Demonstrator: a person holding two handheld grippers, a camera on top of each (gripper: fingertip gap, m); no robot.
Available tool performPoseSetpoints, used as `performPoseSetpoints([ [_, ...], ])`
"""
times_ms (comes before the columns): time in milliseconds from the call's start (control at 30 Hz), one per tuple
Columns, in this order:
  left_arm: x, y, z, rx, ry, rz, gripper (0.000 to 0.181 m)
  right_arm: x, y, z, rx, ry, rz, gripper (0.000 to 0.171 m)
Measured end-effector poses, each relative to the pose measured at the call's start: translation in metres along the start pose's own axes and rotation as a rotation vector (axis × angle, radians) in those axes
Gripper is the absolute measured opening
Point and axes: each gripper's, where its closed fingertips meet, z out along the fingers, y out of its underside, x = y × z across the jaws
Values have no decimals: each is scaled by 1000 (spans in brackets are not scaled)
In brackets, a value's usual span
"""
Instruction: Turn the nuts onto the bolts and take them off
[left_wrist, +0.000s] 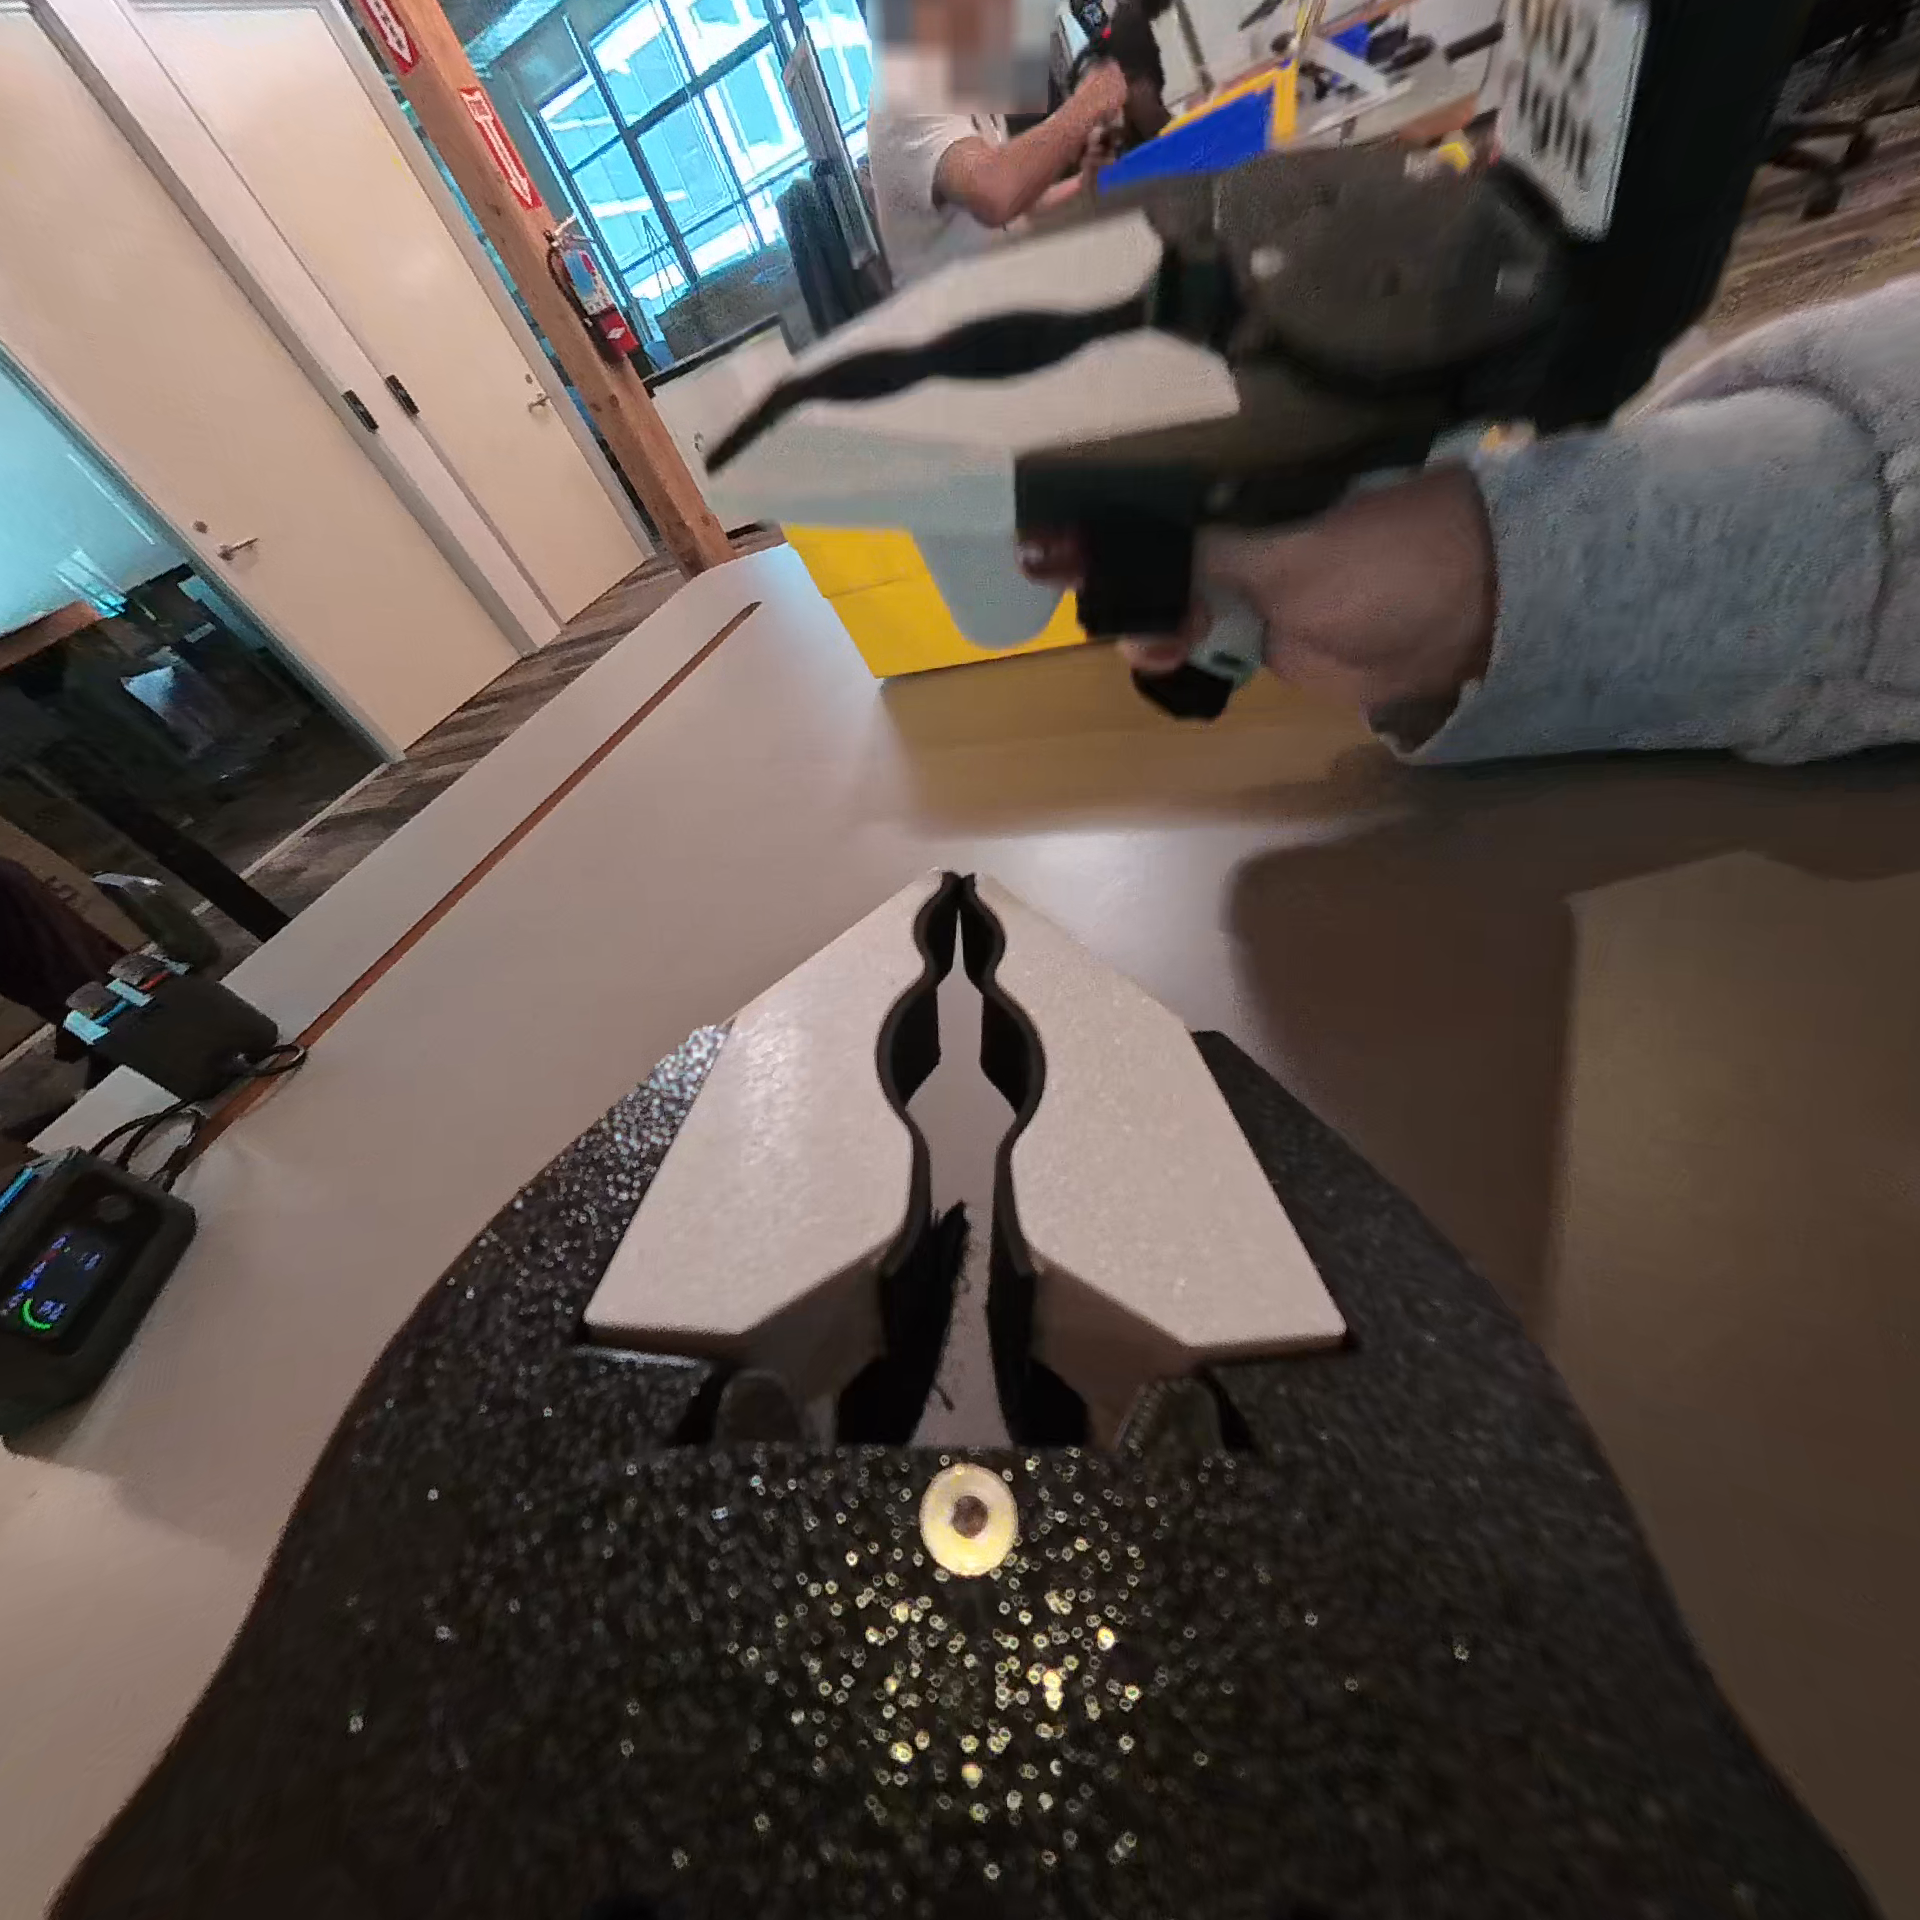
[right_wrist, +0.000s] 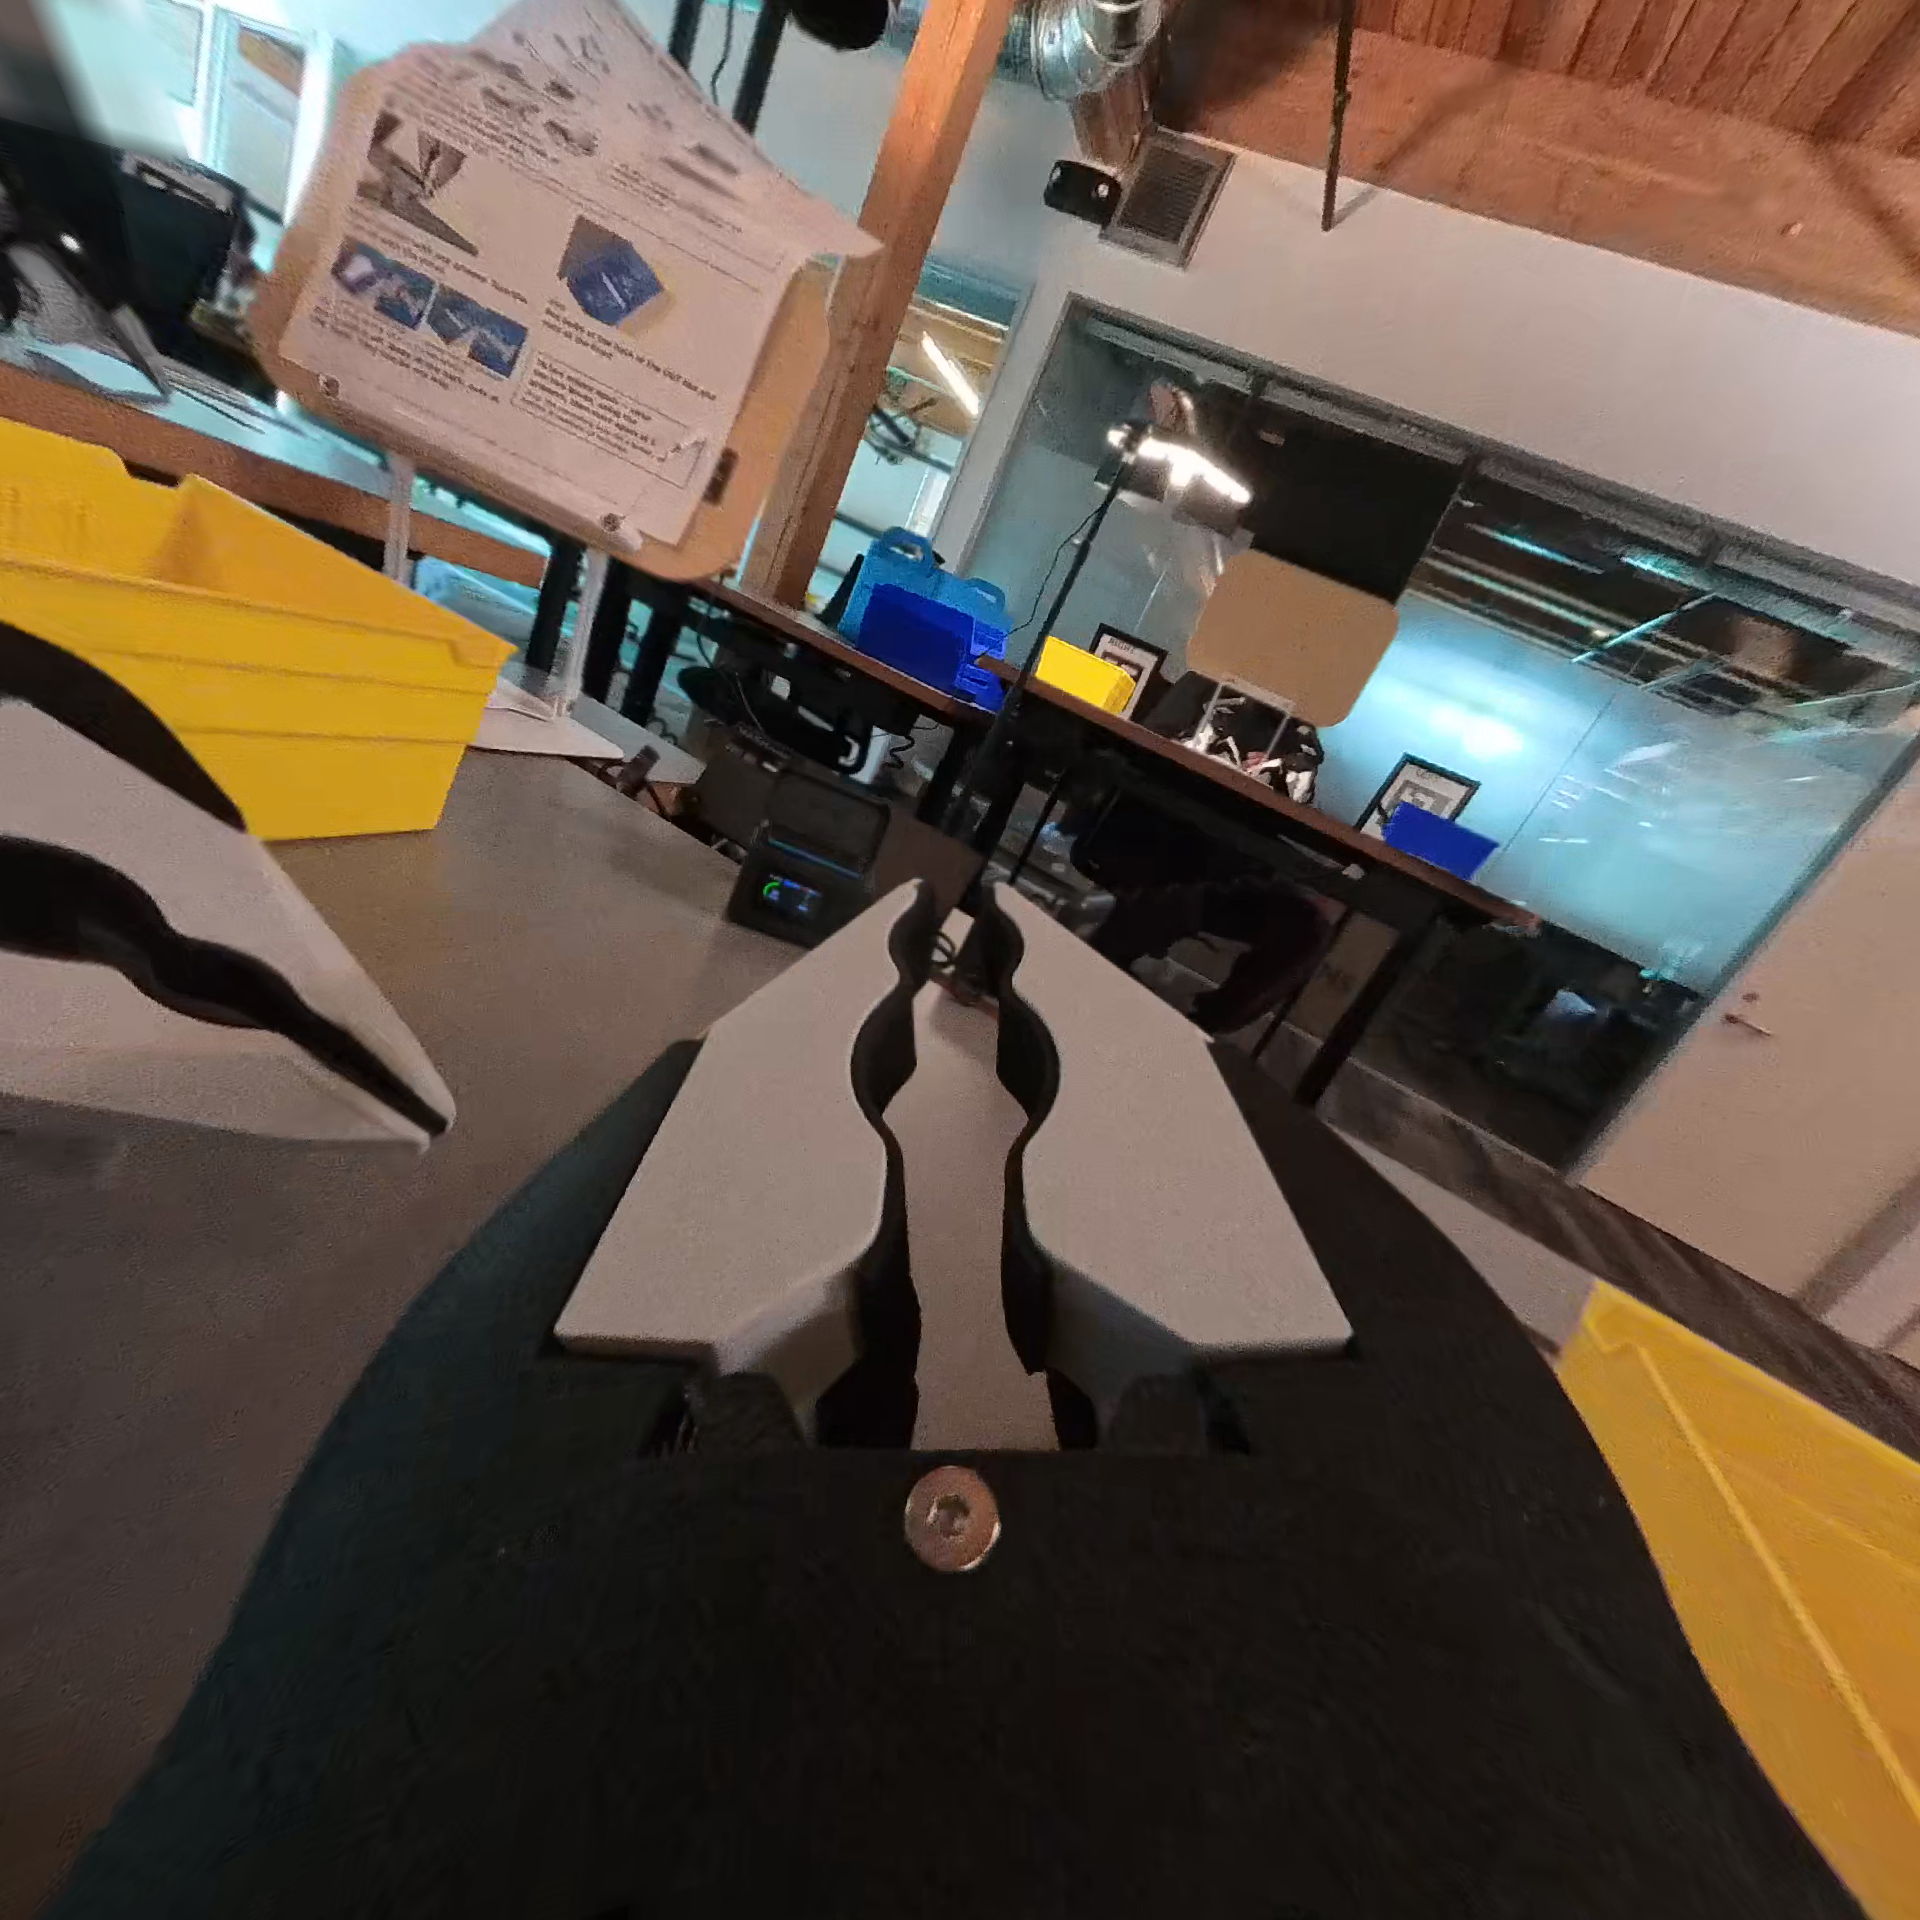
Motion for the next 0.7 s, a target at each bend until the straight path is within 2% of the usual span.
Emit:
performPoseSetpoints([
  [33,0,0,0,-4,-4,5,0,-2,7,1,8,22,-6,6],
  [133,0,1,0,-11,-8,22,0,3,20,-3,5,91,-22,1],
  [300,-8,-11,-7,-23,-72,82,0,-6,28,-4,-4,44,-57,0],
  [367,-20,-35,-21,27,-145,-24,19,-6,31,-4,-22,45,-69,0],
  [433,-32,-60,-46,75,-210,-170,41,-5,29,-6,-9,46,-54,0],
  [533,-56,-76,-101,78,-339,-305,46,-3,31,-6,-13,44,-22,0],
  [600,-84,-59,-147,-25,-505,-397,43,-4,32,-6,-12,33,-5,0],
  [700,-110,-1,-212,-288,-708,-586,42,-4,31,-6,-7,26,11,0],
])
